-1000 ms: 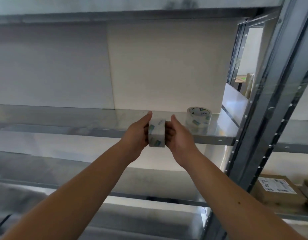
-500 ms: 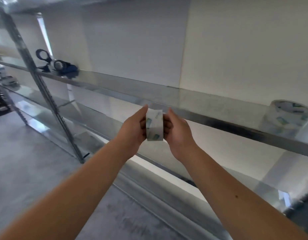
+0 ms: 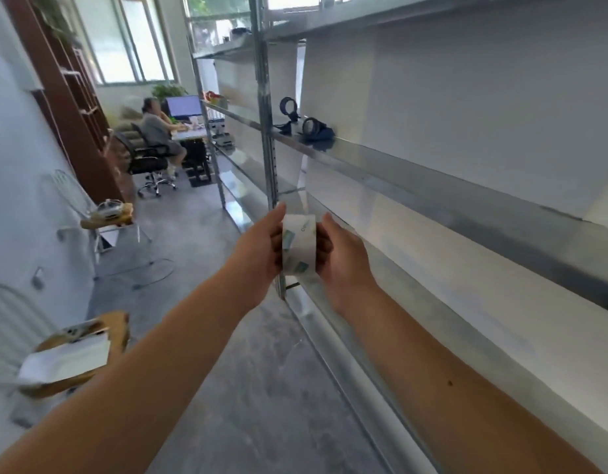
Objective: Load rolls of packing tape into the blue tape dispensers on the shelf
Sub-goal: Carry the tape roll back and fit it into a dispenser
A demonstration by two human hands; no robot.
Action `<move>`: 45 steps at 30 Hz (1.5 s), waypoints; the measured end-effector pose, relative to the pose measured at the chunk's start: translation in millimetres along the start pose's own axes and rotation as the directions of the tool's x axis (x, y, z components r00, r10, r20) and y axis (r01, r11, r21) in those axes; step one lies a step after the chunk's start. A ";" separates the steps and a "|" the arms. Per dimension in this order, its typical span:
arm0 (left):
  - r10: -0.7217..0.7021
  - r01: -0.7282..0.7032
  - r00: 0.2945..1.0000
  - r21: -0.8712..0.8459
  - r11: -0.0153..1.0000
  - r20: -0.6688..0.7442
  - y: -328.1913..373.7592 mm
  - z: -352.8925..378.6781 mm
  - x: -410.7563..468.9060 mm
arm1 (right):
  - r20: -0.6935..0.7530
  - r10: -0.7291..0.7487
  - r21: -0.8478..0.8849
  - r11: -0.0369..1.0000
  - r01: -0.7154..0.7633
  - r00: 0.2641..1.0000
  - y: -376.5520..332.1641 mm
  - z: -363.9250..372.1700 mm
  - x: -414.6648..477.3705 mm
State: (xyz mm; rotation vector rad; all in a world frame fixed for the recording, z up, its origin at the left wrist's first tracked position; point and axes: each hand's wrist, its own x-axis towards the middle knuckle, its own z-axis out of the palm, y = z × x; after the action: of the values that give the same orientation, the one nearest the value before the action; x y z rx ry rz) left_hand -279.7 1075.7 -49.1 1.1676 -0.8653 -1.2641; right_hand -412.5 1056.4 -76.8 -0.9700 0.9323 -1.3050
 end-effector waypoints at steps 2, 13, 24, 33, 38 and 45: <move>0.018 -0.019 0.998 -0.012 1.000 -0.063 14.8 -27.0 6.4 | 0.039 0.011 -0.011 1.000 -0.011 0.999 6.0 35.5 9.7; 0.087 -0.106 0.981 -0.107 0.989 -0.171 70.9 -135.7 77.4 | 0.122 0.009 -0.062 0.998 -0.002 0.993 22.3 175.8 85.5; 0.053 -0.091 0.967 -0.143 0.986 -0.248 84.1 -202.0 165.3 | 0.087 0.060 -0.049 0.997 -0.056 0.994 58.8 258.4 168.7; 0.068 -0.107 0.946 -0.106 0.989 -0.317 100.5 -239.2 291.5 | 0.142 0.096 -0.043 0.995 -0.091 0.985 81.6 304.1 292.9; 0.077 -0.121 0.930 -0.102 0.987 -0.359 115.1 -240.7 383.0 | 0.188 0.115 -0.056 0.993 -0.107 0.975 85.6 318.3 394.7; 0.111 -0.159 0.900 -0.081 0.984 -0.421 134.4 -245.6 493.4 | 0.254 0.135 -0.077 0.990 -0.119 0.958 85.5 346.7 519.4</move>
State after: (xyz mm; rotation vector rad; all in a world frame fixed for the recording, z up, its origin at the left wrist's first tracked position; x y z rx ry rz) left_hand 61.5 622.8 -33.2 1.2053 -0.5382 -0.8910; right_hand -32.0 554.8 -46.2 -1.0813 0.8216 -1.0184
